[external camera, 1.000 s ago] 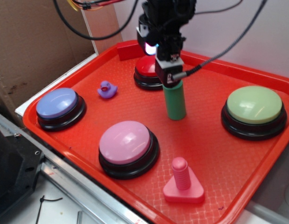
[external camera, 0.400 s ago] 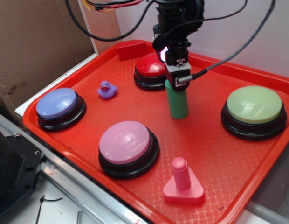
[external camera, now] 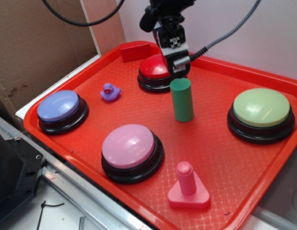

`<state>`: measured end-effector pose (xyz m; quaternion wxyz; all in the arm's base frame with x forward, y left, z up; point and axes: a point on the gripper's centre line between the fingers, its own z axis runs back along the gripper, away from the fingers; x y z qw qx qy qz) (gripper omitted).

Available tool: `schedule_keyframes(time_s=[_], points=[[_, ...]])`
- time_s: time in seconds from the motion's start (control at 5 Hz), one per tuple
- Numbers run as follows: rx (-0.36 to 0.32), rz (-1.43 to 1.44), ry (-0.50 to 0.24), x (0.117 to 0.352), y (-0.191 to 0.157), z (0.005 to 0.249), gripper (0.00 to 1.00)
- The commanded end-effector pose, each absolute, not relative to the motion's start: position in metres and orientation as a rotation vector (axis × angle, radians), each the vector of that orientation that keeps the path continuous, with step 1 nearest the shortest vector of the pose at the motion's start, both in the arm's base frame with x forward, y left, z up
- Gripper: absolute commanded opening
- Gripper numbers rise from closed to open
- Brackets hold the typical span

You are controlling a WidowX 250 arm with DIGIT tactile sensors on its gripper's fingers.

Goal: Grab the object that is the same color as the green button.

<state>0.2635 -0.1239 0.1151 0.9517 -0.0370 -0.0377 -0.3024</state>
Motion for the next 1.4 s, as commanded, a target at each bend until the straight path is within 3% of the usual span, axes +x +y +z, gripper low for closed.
schedule_keyframes(time_s=[0.0, 0.2, 0.6, 0.8, 1.0, 1.2], points=[[-0.008, -0.684, -0.013, 0.279, -0.122, 0.091, 1.0], [0.015, -0.707, 0.031, 0.29, -0.119, 0.067, 1.0], [0.003, -0.719, 0.093, 0.293, -0.118, 0.044, 1.0], [0.004, -0.678, 0.085, 0.292, -0.114, 0.038, 0.0], [0.005, -0.65, 0.065, 0.29, -0.111, 0.049, 0.0], [0.026, -0.517, 0.016, 0.284, -0.099, 0.087, 0.0]])
